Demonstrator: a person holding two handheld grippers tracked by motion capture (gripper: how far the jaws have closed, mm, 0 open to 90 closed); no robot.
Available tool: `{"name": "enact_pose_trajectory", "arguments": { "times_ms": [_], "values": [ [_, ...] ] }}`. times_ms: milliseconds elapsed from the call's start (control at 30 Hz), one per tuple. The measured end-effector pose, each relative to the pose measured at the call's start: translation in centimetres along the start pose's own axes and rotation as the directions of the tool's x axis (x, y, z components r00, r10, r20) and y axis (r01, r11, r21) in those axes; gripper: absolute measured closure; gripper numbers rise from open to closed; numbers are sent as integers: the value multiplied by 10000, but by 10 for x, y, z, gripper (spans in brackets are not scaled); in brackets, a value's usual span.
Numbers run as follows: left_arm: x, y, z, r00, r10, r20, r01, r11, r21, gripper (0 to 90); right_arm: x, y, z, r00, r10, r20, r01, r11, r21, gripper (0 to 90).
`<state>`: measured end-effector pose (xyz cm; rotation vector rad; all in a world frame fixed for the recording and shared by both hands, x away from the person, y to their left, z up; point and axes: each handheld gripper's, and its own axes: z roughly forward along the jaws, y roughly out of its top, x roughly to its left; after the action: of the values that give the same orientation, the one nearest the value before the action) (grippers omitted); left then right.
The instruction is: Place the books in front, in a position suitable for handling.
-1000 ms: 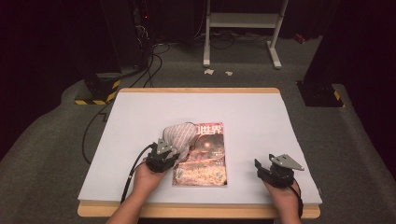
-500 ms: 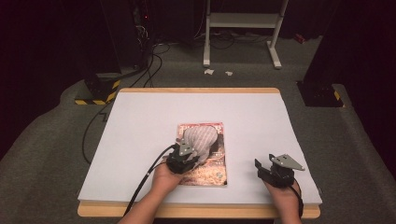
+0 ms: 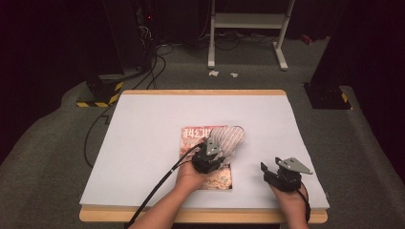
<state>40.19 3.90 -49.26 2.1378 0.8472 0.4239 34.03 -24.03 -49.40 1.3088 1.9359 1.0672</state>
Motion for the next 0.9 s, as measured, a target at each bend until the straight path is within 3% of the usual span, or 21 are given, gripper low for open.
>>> {"name": "enact_pose_trajectory", "arguments": {
  "times_ms": [200,467,600,700,833,900],
  "values": [
    [12,0,5,9994,-191,-297,196,9997,155,721,1,-1,1,10000,26,-39,-26,10000,63,378],
    [52,-21,-18,9916,-738,-1061,771,9967,272,721,1,-1,1,10000,-2,-25,2,10000,61,378],
    [76,-35,-34,9809,-1114,-1594,1170,9928,263,720,1,-1,1,10000,-30,5,30,10000,71,378],
    [94,-46,-48,9694,-1427,-1996,1502,9884,228,720,1,-1,0,10000,32,20,-32,10000,74,378],
    [106,-54,-58,9590,-1634,-2317,1728,9847,208,721,1,-1,1,10000,36,26,-36,10000,89,378],
    [107,-55,-59,9589,-1615,-2332,1717,9849,237,721,1,-1,1,10000,-14,17,14,10000,85,378]
  ]
}}
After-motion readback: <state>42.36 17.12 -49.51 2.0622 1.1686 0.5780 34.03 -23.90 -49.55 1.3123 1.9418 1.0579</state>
